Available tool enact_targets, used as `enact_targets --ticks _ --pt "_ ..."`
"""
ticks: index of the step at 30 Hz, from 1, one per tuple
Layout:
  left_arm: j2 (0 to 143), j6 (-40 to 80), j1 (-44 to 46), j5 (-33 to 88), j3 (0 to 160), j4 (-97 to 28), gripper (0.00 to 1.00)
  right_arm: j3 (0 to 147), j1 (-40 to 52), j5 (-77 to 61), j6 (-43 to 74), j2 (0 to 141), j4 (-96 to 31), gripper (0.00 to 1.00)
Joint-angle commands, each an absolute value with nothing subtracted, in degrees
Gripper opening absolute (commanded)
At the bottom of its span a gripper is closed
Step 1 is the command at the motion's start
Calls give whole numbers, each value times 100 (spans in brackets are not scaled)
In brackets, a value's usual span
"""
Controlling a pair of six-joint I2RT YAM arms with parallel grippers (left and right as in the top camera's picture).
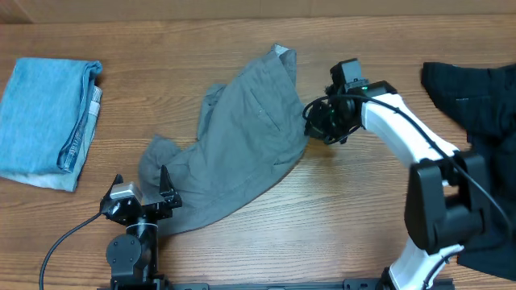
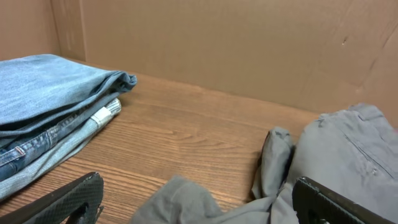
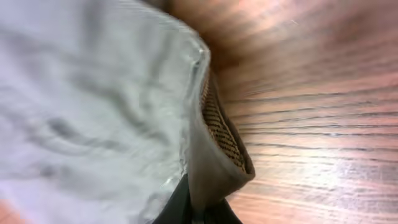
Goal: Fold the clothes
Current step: 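Grasp the right edge of the grey shorts with the right gripper, then grasp the lower edge of the grey shorts with the left gripper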
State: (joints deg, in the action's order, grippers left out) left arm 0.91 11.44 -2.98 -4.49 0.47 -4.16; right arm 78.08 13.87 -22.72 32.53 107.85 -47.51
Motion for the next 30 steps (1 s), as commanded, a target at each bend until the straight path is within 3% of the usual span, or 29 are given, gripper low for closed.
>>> enact_targets --ticks 1,4,7,11,15,21,26,30 --pt "64 1033 -263 -397 27 -357 100 8009 1415 -2370 3146 10315 -4722 4" --pt "64 1170 -263 -89 27 -244 100 8014 1490 -2373 3148 10084 -4659 4" --pt "64 1712 -261 1957 349 563 100 8084 1490 -2370 3153 9870 -4512 4" --pt "333 1927 -259 1887 2495 -2692 100 8278 1490 -2364 3166 9782 -4506 4" --pt "1673 1793 -259 1911 4125 -5172 100 8451 1490 -2364 3236 9782 -4362 4" --pt "4429 1632 -34 2228 5087 -6729 100 8737 1490 -2357 3301 9782 -4204 4" --pt "5833 2335 2445 285 5137 -6414 100 8750 1490 -2106 3297 9782 -4121 4" --pt "6648 1780 3730 -60 5137 -5599 100 8750 1490 -2106 3273 9782 -4119 4"
